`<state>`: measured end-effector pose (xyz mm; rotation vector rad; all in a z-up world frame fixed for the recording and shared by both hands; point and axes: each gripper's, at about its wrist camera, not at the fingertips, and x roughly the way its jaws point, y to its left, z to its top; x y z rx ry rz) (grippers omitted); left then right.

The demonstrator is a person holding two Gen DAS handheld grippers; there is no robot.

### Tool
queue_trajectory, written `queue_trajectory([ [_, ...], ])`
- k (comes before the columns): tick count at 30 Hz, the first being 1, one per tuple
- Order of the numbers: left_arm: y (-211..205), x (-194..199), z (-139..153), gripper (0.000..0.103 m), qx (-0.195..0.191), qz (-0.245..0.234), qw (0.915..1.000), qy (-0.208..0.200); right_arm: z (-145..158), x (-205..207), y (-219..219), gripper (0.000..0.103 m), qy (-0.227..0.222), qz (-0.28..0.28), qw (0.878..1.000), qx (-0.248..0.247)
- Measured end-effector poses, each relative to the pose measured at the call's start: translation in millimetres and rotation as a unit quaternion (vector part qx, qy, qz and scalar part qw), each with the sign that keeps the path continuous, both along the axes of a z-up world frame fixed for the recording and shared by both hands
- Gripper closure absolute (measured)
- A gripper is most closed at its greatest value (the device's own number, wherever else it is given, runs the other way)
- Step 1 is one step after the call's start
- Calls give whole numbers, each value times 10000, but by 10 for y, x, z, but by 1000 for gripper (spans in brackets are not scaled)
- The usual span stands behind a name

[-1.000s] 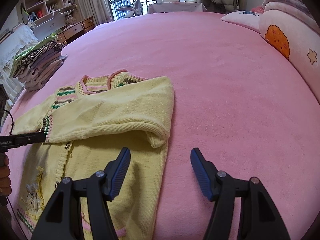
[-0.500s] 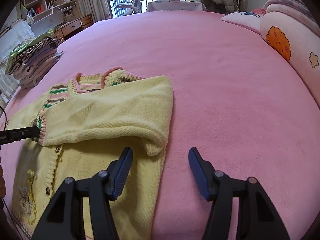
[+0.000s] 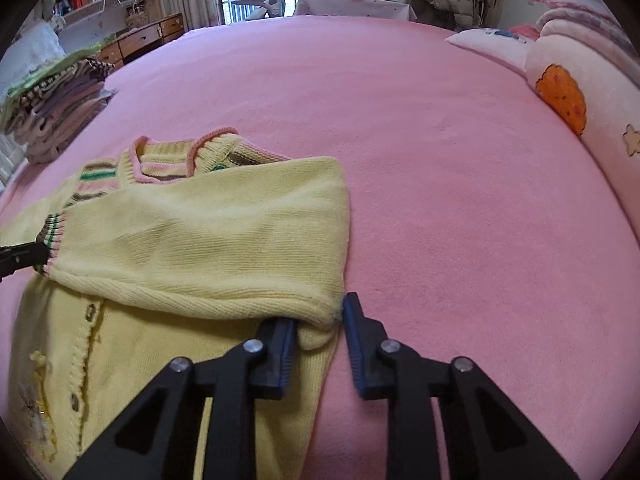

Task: Fold small clothes

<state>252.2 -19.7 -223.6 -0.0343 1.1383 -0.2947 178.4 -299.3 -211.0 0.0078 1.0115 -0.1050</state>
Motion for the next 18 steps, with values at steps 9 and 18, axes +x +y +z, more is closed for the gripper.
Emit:
queue_trajectory([
  [9, 14, 6, -119, 99, 141, 15, 9999, 70, -51, -158, 79, 81, 315, 187, 9985, -412],
  [18, 24, 38, -106, 98, 19, 86, 9999, 138, 433, 169, -220, 53, -33, -272, 9987, 439],
])
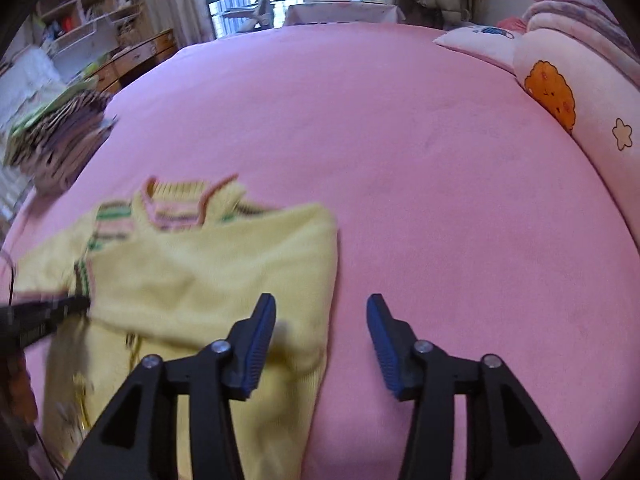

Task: Fold small clothes

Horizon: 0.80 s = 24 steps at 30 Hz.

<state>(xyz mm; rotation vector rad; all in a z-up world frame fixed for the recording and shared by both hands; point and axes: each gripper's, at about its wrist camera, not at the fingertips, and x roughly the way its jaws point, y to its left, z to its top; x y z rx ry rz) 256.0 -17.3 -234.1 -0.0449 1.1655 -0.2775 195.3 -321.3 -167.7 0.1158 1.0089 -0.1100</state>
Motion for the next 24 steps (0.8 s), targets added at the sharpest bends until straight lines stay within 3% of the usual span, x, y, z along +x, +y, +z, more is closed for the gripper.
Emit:
queue_trajectory([
  [5, 0, -1, 0, 97, -12, -31, 10000, 24, -132, 449, 44, 53, 129, -59, 9996, 246],
  [10, 29, 5, -16, 97, -28, -14, 10000, 23, -452, 715, 186, 54, 422, 148, 9980, -451],
  [15, 71, 6, -12, 95, -98, -20, 9999, 38, -518, 687, -35, 54, 342, -18, 9994, 9],
  [18, 112, 9, 4, 94, -125, -4, 9999, 51, -402, 596, -65, 53, 236, -163, 9994, -197],
  [21, 107, -25, 96, 79, 20, -8, 10000, -29, -203, 471, -6, 53, 174, -201, 9985, -470],
  [24, 147, -139, 248, 55, 57, -2, 9999, -153, 50, 267, 173, 53, -43, -8, 9983, -579],
])
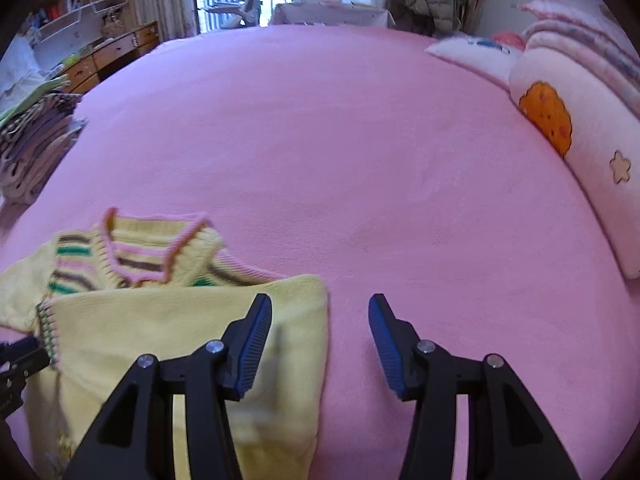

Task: Fold small clothes

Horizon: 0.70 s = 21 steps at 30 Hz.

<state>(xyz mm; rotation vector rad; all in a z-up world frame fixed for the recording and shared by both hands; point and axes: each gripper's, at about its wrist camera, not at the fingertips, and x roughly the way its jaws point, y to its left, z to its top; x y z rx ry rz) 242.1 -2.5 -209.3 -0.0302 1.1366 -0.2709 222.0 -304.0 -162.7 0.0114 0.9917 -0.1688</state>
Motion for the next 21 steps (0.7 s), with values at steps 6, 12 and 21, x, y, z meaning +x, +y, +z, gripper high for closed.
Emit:
queue_trajectory([
  [6, 88, -295, 464, 21, 138, 86, 9990, -424, 363, -455, 419, 52, -216, 457, 9987, 80],
  [12, 282, -583, 782, 20, 481, 157, 9964, -675, 665, -859, 821, 51, -504, 835, 9948, 310],
  [21, 932, -929, 991, 20, 990, 704, 9870, -1053, 957, -1115, 1617, 51, -779, 1466, 9858, 251],
])
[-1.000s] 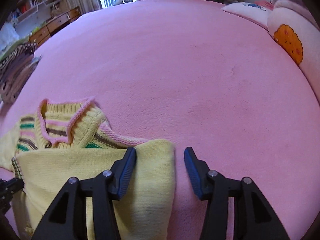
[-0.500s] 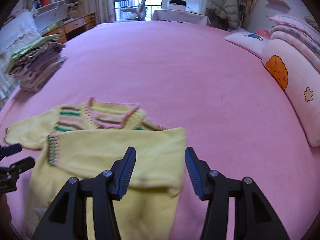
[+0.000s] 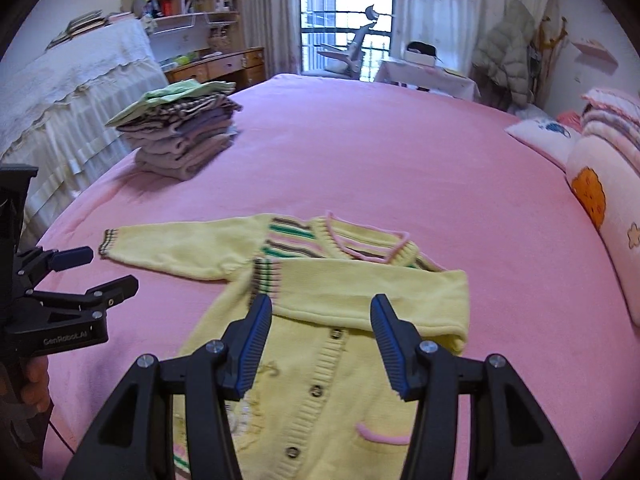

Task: Fold small clothes
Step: 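Move the left tool to the other sleeve cuff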

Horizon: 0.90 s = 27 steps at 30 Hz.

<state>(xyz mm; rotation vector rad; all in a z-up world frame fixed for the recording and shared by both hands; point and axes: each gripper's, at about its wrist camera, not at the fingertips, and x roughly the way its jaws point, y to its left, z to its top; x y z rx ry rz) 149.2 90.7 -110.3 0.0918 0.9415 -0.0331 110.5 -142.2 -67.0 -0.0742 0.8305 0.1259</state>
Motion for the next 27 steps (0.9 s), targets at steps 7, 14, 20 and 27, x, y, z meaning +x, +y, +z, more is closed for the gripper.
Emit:
queue_trajectory([
  [7, 760, 39, 9, 20, 91, 630, 9979, -69, -70, 46, 667, 51, -34, 564, 9981, -259],
  [14, 1573, 243, -239, 20, -75, 1177, 9929, 162, -294, 227, 1263, 51, 31, 1070, 9937, -338],
  [20, 2064, 441, -624, 20, -766, 1448, 9846, 605, -481, 357, 1528, 51, 144, 1265, 9912, -360],
  [27, 2294, 566, -976, 21, -1345, 1635, 9735, 870, -633, 462, 1608, 51, 198, 1336, 9901, -389],
])
